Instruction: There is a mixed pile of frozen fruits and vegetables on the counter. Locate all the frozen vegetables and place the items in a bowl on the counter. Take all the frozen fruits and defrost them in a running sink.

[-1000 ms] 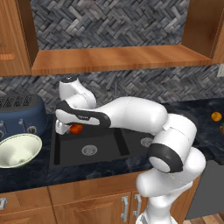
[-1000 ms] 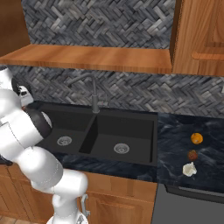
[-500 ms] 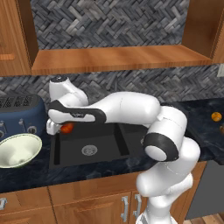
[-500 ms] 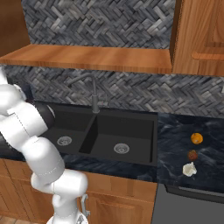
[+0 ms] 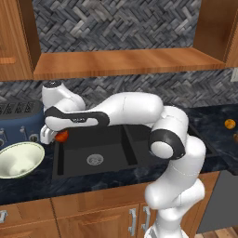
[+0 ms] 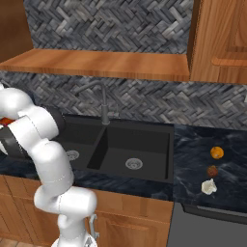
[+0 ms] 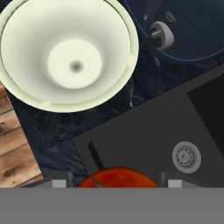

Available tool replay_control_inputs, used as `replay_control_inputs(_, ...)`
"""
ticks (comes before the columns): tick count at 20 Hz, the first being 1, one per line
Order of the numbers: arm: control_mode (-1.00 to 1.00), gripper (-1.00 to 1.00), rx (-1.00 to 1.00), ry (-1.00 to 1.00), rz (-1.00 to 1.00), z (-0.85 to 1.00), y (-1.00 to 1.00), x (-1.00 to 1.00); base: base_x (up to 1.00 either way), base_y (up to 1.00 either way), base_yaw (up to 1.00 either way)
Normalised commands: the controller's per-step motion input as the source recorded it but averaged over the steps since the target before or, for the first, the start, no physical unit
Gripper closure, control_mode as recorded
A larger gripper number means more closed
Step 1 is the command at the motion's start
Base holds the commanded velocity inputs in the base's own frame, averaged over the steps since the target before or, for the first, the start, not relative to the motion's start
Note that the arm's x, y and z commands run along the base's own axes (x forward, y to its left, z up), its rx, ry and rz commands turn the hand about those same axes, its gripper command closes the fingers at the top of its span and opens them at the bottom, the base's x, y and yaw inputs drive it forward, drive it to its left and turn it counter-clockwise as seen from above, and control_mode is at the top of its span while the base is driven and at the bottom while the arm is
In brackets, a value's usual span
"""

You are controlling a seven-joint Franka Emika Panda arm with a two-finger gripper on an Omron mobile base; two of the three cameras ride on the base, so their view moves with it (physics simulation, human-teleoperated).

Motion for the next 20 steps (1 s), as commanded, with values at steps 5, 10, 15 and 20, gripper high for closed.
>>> replay_control_inputs(5,-1.00,1.00,0.00,0.00,0.06,0.00,0.30,0.00,0.00,0.00,0.00)
replay_control_inputs(10,-1.00,1.00,0.00,0.00,0.04,0.00,0.31,0.00,0.00,0.00,0.00)
replay_control_inputs(15,-1.00,1.00,0.00,0.00,0.02,0.00,0.31,0.00,0.00,0.00,0.00)
replay_control_inputs(20,-1.00,1.00,0.00,0.01,0.00,-0.01,0.27,0.02,0.00,0.00,0.00)
